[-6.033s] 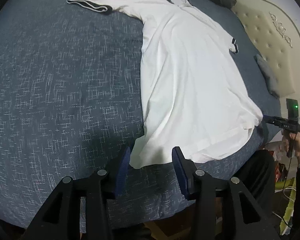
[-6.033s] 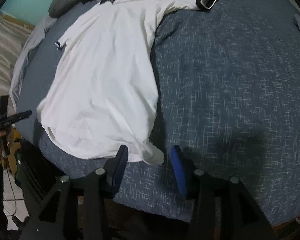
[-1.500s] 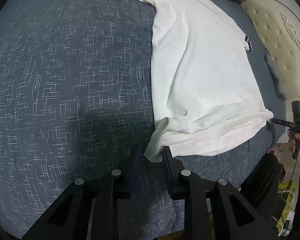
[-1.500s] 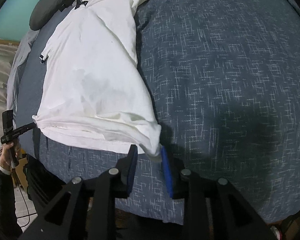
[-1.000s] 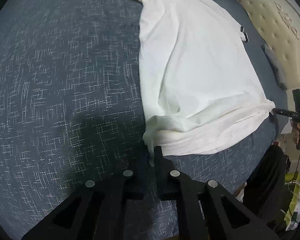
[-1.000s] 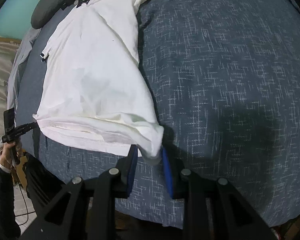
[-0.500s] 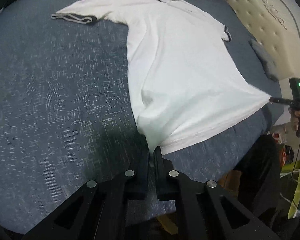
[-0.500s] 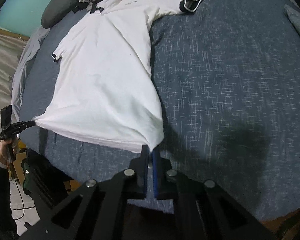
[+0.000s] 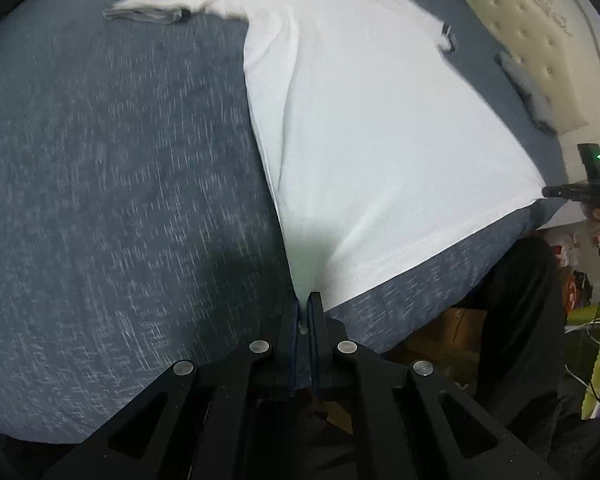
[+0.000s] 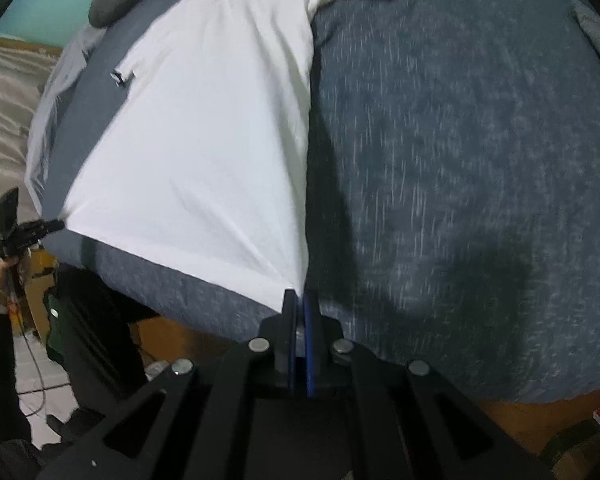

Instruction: Fold clothes

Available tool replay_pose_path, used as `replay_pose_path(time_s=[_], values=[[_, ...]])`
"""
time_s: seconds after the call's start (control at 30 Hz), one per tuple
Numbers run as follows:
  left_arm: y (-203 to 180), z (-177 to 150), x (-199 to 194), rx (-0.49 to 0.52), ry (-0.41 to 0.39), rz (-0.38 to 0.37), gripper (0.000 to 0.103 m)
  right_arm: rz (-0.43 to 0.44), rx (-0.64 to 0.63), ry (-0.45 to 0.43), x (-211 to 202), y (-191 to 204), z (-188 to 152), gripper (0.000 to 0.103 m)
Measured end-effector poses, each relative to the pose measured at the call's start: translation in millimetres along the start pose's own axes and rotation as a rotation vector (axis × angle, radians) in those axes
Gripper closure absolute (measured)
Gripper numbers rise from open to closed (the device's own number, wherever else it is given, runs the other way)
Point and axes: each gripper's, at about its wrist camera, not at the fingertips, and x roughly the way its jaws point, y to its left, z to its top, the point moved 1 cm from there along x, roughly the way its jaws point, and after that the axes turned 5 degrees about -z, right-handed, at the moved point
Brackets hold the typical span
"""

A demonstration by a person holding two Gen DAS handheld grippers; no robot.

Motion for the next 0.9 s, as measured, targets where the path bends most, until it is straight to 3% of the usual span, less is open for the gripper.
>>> replay_pose_path(time_s=[0.33, 0.6, 0.9], values=[[16.6, 2.2, 40.2, -0.050, 0.052, 0.024, 0.097, -0.036, 0.022, -0.001, 28.7, -7.9, -1.5, 0.100], [16.2, 12.1, 18.4, -0.049, 0.007, -0.006, 0.098, -0.022, 0.017, -0.052, 15.1, -7.6, 2.9, 0.100], [0.3, 12.5, -5.7, 0.002, 0.001, 0.009, 0.098, -0.039, -0.003, -0.019, -7.8, -7.0, 1.2, 0.100]])
